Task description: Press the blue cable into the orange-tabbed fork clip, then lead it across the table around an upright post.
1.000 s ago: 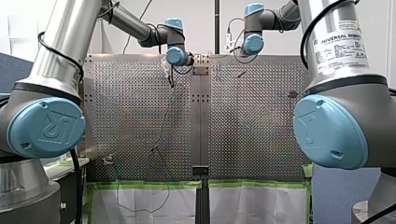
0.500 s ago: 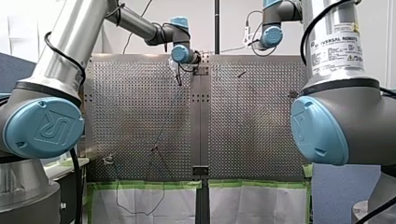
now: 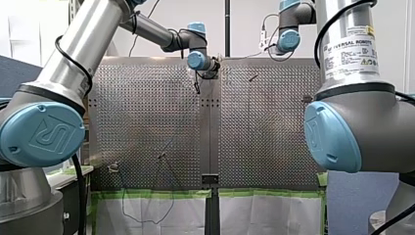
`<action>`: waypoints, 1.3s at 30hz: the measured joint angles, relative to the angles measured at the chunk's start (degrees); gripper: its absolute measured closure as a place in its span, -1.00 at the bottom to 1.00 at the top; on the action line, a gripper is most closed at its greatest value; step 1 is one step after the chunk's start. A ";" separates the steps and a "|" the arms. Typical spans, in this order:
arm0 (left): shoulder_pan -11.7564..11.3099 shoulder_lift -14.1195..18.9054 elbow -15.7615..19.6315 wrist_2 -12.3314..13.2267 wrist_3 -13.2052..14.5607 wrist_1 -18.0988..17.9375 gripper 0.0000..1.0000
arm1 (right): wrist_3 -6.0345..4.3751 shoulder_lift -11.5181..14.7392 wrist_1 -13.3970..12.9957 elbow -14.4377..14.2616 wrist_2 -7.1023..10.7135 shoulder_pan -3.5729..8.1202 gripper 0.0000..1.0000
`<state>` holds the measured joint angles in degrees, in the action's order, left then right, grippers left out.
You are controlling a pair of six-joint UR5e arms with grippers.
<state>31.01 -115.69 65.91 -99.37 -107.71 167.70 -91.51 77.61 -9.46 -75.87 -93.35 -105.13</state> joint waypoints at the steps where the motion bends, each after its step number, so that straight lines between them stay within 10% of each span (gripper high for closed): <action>1: 0.14 -0.15 -0.11 0.11 -0.08 0.03 1.00 | 0.00 -0.11 0.01 0.01 0.00 0.14 1.00; 39: 2.62 -11.57 -7.77 2.18 -3.29 1.12 1.00 | -0.11 -6.70 -0.54 -0.05 0.50 4.00 1.00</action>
<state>33.63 -127.27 58.14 -97.19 -111.00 168.83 -91.62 70.91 -10.00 -75.92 -92.86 -101.14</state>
